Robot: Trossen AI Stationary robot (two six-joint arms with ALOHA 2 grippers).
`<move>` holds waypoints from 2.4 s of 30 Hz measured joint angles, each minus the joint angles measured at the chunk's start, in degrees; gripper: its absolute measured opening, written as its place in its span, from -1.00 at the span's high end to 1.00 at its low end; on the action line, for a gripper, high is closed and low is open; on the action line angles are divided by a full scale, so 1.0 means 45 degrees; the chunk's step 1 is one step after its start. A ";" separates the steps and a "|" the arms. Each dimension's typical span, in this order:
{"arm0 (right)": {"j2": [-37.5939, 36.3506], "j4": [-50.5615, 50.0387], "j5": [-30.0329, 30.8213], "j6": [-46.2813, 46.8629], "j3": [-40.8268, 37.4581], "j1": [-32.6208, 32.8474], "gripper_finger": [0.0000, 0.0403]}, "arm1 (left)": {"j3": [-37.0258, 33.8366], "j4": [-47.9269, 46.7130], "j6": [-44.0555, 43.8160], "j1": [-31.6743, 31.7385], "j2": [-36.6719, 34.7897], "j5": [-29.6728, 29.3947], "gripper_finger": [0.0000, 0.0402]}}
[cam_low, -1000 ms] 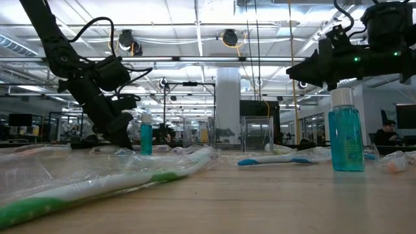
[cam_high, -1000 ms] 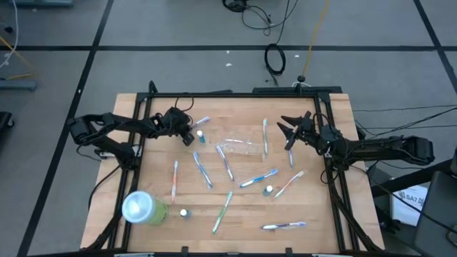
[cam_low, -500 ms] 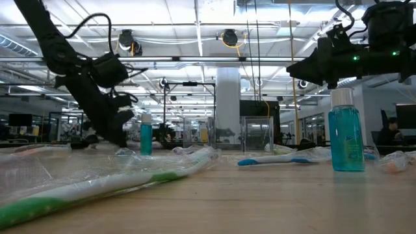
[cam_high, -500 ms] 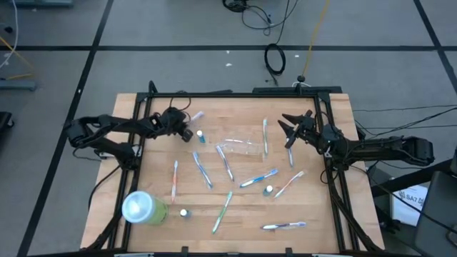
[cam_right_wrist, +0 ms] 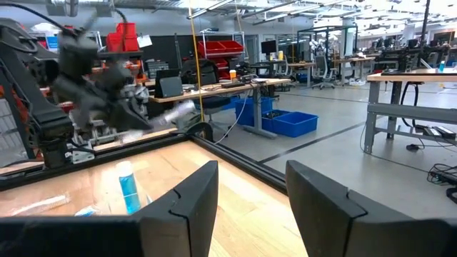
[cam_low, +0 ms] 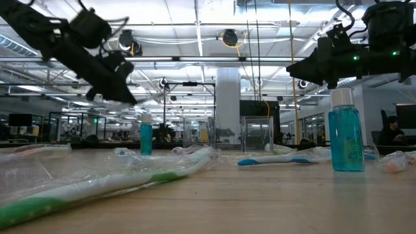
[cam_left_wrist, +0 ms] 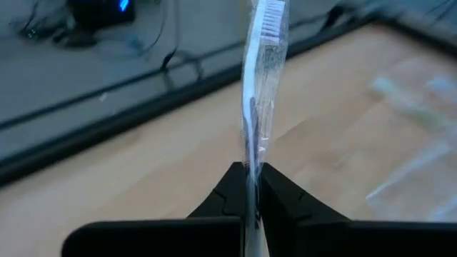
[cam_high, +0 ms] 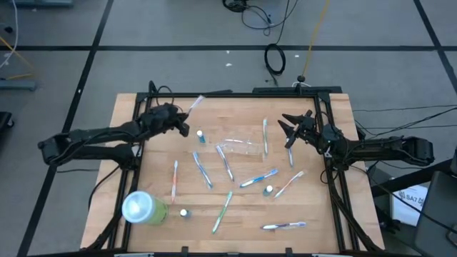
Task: Pick & Place toothbrushing station
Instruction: Put the top left purple toothbrush into the transparent organizer
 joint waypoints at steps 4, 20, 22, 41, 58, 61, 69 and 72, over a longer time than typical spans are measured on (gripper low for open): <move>0.0001 0.0000 0.0000 0.0005 0.0000 0.0000 0.21 | 0.0005 0.1156 0.0010 -0.1064 -0.0839 -0.0026 0.88; 0.0001 0.0295 -0.0005 0.0573 0.0000 0.0000 0.21 | 0.0039 0.8595 0.1916 -0.4297 0.1487 -0.0015 0.87; 0.0001 0.0352 -0.0005 0.0578 0.0000 0.0000 0.21 | 0.0039 0.9808 0.1916 -0.4402 0.2429 -0.0013 0.92; 0.0005 0.0778 0.0000 0.0573 0.0000 0.0000 0.21 | 0.2220 1.5164 0.1789 -0.5016 0.8804 -0.0588 0.92; 0.0005 0.0663 -0.0019 0.0896 0.0000 0.0011 0.21 | 0.3118 1.6526 0.1168 -0.5242 1.2233 -0.2881 0.95; 0.0005 0.0664 -0.0024 0.0996 0.0000 0.0010 0.21 | 0.3143 1.7540 0.1595 -0.5274 1.2786 -0.2880 0.95; 0.0005 0.0691 -0.0010 0.0943 0.0000 0.0010 0.21 | 0.3309 1.7726 0.1716 -0.5327 1.3649 -0.2879 0.94; 0.0005 0.0694 -0.0005 0.0913 0.0000 0.0010 0.21 | 0.3356 1.7666 0.1817 -0.5347 1.3739 -0.2878 0.88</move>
